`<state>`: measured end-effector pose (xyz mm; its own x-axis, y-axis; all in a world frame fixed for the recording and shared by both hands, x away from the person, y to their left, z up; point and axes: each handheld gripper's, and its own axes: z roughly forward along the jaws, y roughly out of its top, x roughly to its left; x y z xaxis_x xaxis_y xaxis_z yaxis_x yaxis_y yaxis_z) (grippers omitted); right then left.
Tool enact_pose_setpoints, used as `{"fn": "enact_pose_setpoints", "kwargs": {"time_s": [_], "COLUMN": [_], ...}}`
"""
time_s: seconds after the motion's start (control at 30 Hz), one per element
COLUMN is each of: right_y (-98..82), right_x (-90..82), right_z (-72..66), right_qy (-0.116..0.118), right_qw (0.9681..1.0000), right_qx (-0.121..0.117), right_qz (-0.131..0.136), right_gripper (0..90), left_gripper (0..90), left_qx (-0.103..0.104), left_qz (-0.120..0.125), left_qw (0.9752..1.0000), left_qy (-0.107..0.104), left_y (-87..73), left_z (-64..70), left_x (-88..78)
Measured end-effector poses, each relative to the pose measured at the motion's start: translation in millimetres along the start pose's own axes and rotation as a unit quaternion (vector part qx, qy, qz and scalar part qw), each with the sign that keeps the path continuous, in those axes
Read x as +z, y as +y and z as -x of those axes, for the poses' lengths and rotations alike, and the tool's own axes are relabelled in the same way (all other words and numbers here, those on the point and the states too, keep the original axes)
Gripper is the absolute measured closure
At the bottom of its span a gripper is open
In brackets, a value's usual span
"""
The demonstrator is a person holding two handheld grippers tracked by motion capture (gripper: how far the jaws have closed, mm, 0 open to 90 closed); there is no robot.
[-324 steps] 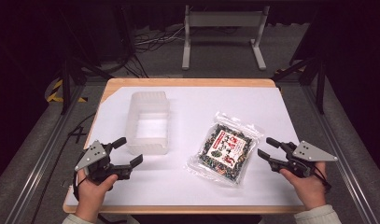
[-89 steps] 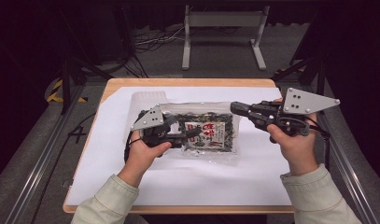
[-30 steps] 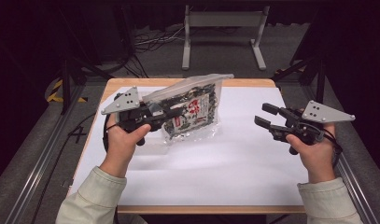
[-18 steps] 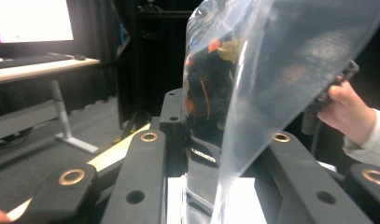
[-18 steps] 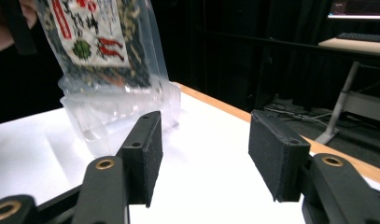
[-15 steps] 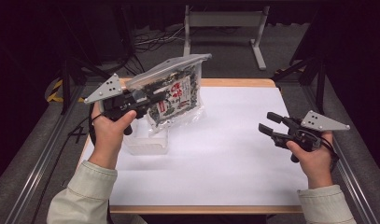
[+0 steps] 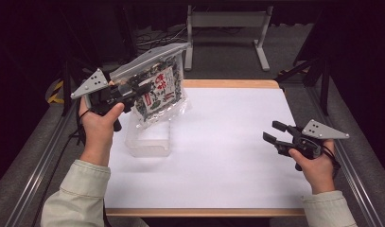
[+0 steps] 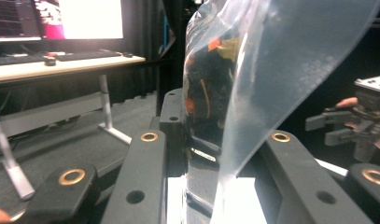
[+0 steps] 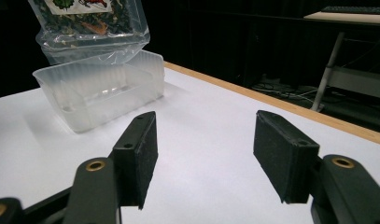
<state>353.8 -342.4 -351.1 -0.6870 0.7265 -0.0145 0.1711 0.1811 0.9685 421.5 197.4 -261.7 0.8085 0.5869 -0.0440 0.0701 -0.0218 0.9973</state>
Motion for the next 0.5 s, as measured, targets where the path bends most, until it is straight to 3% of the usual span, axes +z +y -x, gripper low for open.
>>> {"fn": "enact_pose_setpoints", "kwargs": {"time_s": [0.3,0.5], "right_y": [-0.8,-1.1], "right_x": [0.8,0.5], "right_z": [0.3,0.8], "right_qy": [0.001,-0.002], "right_qw": [1.0000,1.0000], "right_qx": [0.002,0.001], "right_qz": [0.000,0.002], "right_gripper": [40.1,40.1], "left_gripper": [71.7,71.7], "left_qx": [-0.005,-0.006], "left_qz": [-0.010,-0.011], "left_qw": [0.9987,0.9983], "left_qy": [0.051,0.057], "left_y": [-4.6,-9.6], "left_z": [-13.5,-16.8], "left_x": [-2.0,-2.2]}}
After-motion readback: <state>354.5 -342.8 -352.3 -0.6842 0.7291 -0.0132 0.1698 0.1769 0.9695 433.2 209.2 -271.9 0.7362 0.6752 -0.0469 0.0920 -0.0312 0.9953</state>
